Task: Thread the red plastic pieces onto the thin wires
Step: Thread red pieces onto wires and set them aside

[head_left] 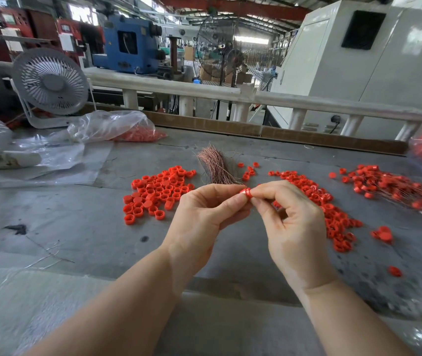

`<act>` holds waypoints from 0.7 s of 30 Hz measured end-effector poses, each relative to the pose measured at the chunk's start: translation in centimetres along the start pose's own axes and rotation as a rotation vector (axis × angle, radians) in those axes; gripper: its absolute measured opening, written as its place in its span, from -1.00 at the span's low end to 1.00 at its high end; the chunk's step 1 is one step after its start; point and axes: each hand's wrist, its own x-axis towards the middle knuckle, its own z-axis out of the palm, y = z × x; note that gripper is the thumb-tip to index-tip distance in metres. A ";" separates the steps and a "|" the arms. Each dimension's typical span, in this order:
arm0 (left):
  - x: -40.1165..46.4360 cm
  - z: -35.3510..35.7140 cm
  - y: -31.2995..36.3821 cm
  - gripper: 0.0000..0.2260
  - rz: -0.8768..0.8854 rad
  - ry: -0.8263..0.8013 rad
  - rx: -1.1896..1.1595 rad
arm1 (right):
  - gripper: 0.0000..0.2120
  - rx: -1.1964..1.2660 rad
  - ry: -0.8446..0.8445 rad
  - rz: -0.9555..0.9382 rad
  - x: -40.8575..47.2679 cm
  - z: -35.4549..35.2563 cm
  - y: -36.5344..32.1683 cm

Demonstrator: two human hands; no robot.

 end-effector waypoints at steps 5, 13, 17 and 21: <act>0.0 0.0 0.2 -0.87 0.007 -0.015 0.008 | -0.94 0.044 0.013 0.001 0.0 0.0 0.1; -0.1 0.1 0.4 -0.86 0.004 -0.028 -0.023 | -0.87 0.131 0.031 0.087 0.2 0.0 -0.3; -0.2 0.1 0.4 -0.87 -0.004 -0.030 -0.040 | -0.89 0.134 0.038 0.101 0.2 0.0 -0.4; -0.1 0.1 0.4 -0.86 0.000 -0.030 -0.037 | -0.91 0.099 0.029 0.083 0.2 -0.1 -0.3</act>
